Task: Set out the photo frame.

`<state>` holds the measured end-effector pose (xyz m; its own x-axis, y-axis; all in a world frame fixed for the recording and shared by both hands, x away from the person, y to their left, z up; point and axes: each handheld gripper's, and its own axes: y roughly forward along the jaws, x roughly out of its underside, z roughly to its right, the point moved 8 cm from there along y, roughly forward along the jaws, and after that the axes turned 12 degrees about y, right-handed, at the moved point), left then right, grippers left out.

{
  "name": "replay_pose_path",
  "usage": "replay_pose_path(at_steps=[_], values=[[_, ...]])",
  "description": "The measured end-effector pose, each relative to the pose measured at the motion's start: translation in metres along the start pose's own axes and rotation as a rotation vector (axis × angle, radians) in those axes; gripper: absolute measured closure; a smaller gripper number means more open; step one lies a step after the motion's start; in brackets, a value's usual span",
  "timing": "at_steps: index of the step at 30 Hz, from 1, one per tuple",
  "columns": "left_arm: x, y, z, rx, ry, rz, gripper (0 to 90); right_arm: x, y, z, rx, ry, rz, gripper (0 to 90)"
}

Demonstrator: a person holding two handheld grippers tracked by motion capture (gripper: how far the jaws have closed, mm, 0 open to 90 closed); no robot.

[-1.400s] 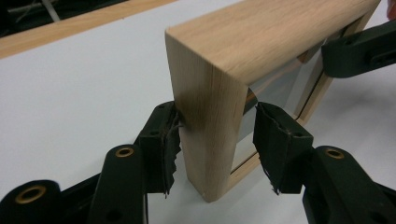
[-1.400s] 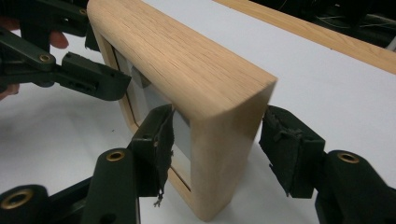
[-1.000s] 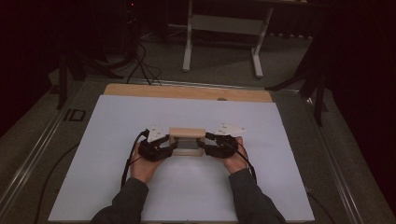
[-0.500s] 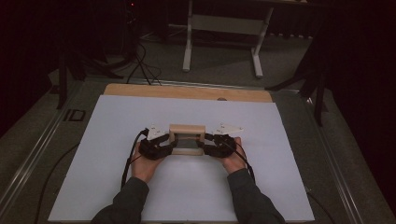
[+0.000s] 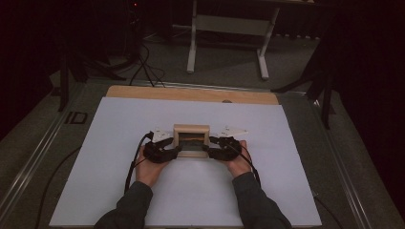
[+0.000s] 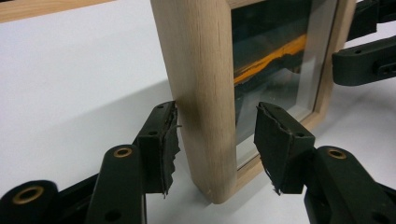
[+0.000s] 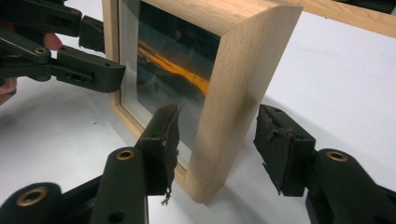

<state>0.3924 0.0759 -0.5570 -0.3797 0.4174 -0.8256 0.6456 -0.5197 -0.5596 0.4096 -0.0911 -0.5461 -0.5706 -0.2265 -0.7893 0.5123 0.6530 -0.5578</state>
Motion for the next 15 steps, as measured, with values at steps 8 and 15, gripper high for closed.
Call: replay_pose_path(at_steps=[8,15], values=[[0.0005,0.0000,0.0003,-0.001,-0.005,-0.003,48.9,0.0001,-0.0008,0.0014,0.001,0.005,-0.001,49.5],[0.0002,-0.0041,-0.0030,-0.018,-0.014,0.001,46.5,-0.0014,-0.0049,0.0011,-0.004,0.012,0.009,48.1]])
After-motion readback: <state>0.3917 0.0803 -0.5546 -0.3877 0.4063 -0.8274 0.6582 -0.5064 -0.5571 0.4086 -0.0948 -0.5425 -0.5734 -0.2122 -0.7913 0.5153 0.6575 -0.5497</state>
